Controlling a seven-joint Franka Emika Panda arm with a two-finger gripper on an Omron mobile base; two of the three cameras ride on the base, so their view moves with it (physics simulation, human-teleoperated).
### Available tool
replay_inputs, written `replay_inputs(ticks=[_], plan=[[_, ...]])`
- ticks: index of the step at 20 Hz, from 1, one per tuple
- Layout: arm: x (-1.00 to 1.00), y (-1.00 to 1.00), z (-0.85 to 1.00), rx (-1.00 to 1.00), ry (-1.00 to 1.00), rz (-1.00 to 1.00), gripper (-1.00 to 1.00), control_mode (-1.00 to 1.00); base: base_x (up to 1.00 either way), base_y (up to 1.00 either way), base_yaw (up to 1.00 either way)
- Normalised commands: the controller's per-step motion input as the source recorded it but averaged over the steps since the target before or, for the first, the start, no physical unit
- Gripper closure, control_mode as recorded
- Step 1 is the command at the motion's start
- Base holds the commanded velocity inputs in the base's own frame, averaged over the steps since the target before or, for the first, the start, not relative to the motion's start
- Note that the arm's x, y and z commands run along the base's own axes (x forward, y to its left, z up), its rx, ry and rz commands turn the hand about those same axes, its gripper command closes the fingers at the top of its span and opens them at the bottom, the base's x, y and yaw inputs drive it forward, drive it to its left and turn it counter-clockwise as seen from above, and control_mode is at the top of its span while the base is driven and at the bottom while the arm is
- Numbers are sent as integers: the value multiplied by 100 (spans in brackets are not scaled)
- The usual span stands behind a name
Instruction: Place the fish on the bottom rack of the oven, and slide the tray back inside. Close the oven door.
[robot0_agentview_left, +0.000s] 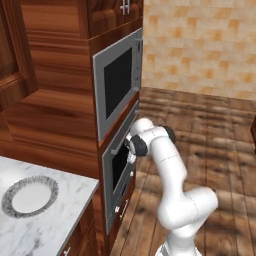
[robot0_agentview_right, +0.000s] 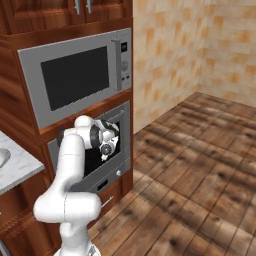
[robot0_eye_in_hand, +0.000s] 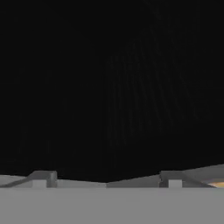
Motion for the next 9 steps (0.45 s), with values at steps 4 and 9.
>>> replay_inputs(ticks=[4,9], plan=[[83,100,-52,-8,-18,-25,-100,-100,0,0,0],[57,99,-10,-1,-4,-8,-100,-100,0,0,0]])
